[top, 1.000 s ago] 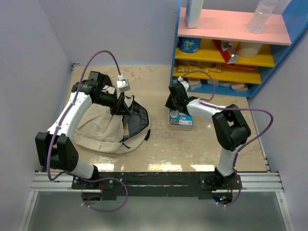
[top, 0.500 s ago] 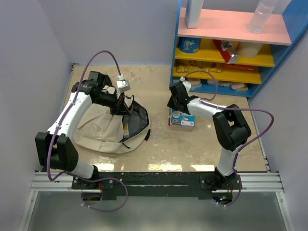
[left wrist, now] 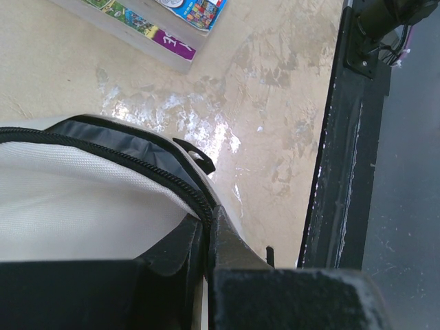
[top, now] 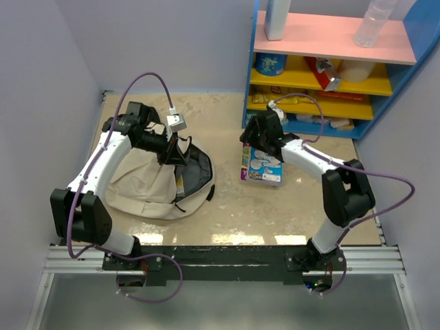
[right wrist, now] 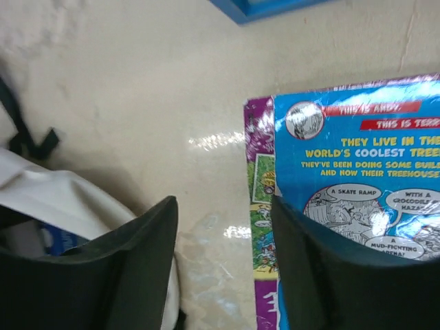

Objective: Pack the student bag
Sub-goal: Pick up the book from the center of the board.

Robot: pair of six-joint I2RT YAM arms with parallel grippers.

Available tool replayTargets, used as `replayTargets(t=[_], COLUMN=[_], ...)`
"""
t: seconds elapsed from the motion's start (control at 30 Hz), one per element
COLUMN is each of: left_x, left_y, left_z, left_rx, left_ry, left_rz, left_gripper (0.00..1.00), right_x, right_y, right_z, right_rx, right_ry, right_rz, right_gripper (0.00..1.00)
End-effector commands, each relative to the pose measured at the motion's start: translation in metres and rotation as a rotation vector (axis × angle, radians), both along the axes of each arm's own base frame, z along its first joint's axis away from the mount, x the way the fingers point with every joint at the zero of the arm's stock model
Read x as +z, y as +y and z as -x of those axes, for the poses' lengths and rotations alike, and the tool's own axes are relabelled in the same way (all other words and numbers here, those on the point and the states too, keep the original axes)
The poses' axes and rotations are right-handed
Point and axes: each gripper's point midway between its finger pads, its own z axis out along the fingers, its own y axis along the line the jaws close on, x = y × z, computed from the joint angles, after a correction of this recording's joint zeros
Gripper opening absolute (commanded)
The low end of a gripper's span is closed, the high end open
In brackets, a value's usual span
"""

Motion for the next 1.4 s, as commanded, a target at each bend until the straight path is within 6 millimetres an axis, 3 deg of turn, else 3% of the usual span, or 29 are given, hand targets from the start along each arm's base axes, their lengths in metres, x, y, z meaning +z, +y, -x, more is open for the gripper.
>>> replayTargets(t=[0.0,0.03,0.1,0.13,0.2,0.37,0.5,0.73,1.0,1.1,1.27,1.3,1.37], left_x=[0.022,0.022,0.022,0.022,0.022,0.024,0.025,0.025,0.029,0.030,0.032,0.033,0.034], left_y=[-0.005,-0.005,-0.005,-0.005,-0.005,-0.006,-0.007,-0.006,-0.006,-0.006,-0.006,-0.006,-0.006], left_z=[0.004,0.004,0.004,0.004,0.003,0.003,0.003,0.002,0.001,0.000,0.001,0.000,0.001], left_rx=[-0.032,-0.032,-0.032,-0.033,-0.032,-0.033,-0.033,-0.029,-0.038,-0.038,-0.038,-0.037,-0.037], left_ry=[-0.063,-0.061,-0.061,-0.061,-0.060,-0.053,-0.050,-0.046,-0.048,-0.049,-0.053,-0.057,-0.059], left_rz=[0.051,0.051,0.051,0.052,0.052,0.060,0.061,0.052,0.054,0.056,0.054,0.053,0.053], left_gripper=[0.00,0.00,0.00,0.00,0.00,0.00,0.00,0.00,0.00,0.00,0.00,0.00,0.00], right_x=[0.048,0.061,0.047,0.049,0.032,0.000,-0.027,-0.059,-0.071,-0.076,-0.082,-0.083,-0.083], right_y=[-0.023,-0.035,-0.070,-0.082,-0.105,-0.136,-0.144,-0.125,-0.117,-0.115,-0.116,-0.122,-0.129], right_z=[0.000,0.002,0.005,0.008,0.015,0.028,0.035,0.041,0.046,0.047,0.051,0.051,0.053], right_rx=[-0.015,-0.040,-0.115,-0.135,-0.165,-0.207,-0.231,-0.159,-0.162,-0.175,-0.181,-0.197,-0.211], right_ry=[-0.084,-0.110,-0.092,-0.100,-0.069,-0.025,0.028,0.097,0.123,0.132,0.141,0.140,0.139], right_rz=[-0.064,-0.079,-0.073,-0.078,-0.079,-0.103,-0.181,-0.264,-0.326,-0.351,-0.386,-0.391,-0.383], right_gripper=[0.68,0.69,0.74,0.76,0.77,0.77,0.77,0.78,0.74,0.65,0.37,0.21,0.05])
